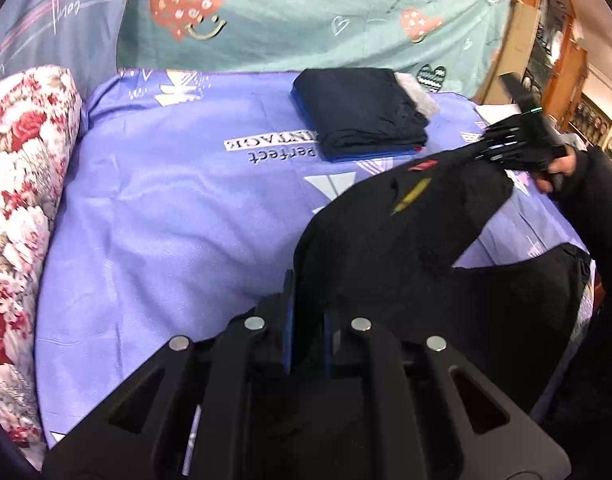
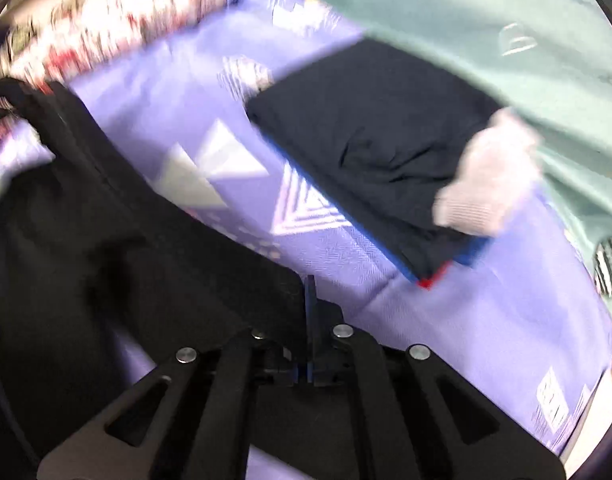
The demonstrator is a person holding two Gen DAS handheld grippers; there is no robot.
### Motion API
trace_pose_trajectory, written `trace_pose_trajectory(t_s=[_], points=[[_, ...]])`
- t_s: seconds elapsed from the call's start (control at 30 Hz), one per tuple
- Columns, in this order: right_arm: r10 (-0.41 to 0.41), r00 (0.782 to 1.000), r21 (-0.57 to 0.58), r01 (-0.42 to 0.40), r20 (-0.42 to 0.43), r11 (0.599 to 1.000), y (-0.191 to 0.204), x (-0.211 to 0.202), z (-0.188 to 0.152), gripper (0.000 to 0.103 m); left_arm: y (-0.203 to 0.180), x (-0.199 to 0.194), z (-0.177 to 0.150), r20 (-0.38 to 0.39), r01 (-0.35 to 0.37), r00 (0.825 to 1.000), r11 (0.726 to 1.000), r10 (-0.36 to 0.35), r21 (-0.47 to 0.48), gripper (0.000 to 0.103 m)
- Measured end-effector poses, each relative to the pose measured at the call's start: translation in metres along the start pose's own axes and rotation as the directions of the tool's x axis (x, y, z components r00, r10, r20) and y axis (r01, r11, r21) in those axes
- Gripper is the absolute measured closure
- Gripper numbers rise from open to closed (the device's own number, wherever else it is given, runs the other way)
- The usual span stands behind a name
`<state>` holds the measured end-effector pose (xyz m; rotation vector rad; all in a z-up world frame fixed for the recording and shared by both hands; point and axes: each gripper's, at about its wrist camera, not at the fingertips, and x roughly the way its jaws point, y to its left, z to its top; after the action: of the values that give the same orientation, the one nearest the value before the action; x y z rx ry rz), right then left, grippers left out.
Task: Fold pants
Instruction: 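Fold the black garment over with the left tool toward the right tool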
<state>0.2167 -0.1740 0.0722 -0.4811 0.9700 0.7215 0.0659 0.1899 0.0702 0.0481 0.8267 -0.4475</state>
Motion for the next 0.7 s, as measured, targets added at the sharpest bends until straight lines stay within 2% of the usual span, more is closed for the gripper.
trace_pose_trajectory(t_s=[0.03,0.1,0.17,0.3,0.33,0.37,0.47,0.53,0.63,0.7], points=[[0.005,1.0,0.011,-0.005,0.026,1.0,0.005,-0.017,-0.004,0.1,-0.003,-0.008,-0.004,0.006,0.008,1.0,1.0,-0.008,0.011,0.091],[0.029,0.996,0.023,-0.031,0.083,0.999,0.032,-0.066,-0.033,0.1,-0.01,-0.022,-0.016,0.009,0.023,1.0,0.999,-0.024,0.036,0.09],[0.059,0.992,0.006,-0.06,0.109,0.998,0.078,-0.099,-0.072,0.1,-0.014,-0.032,-0.034,0.0,0.033,0.999,0.998,-0.033,0.048,0.088],[0.147,0.985,0.041,-0.151,0.085,0.988,0.15,-0.1,-0.132,0.1,-0.016,-0.039,-0.079,-0.049,0.062,0.997,0.998,-0.062,0.006,0.082],[0.166,0.983,0.064,-0.171,0.076,0.983,0.164,-0.094,-0.148,0.1,-0.015,-0.038,-0.09,-0.066,0.069,0.995,0.997,-0.07,-0.017,0.076],[0.176,0.982,0.079,-0.181,0.073,0.98,0.174,-0.086,-0.156,0.1,-0.014,-0.036,-0.098,-0.079,0.069,0.994,0.997,-0.072,-0.042,0.058],[0.205,0.976,0.174,-0.216,0.079,0.961,0.189,-0.064,-0.187,0.1,-0.006,-0.034,-0.127,-0.1,0.08,0.99,0.983,-0.097,-0.164,0.031],[0.214,0.97,0.23,-0.236,0.118,0.944,0.188,-0.057,-0.198,0.1,-0.002,-0.037,-0.145,-0.097,0.086,0.989,0.964,-0.114,-0.253,0.017],[0.206,0.969,0.257,-0.236,0.138,0.937,0.188,-0.058,-0.205,0.1,0.003,-0.049,-0.164,-0.043,0.159,0.981,0.903,-0.191,-0.4,0.016],[0.193,0.968,0.242,-0.228,0.158,0.943,0.194,-0.061,-0.203,0.1,0.005,-0.056,-0.172,0.009,0.211,0.971,0.842,-0.239,-0.496,0.016]])
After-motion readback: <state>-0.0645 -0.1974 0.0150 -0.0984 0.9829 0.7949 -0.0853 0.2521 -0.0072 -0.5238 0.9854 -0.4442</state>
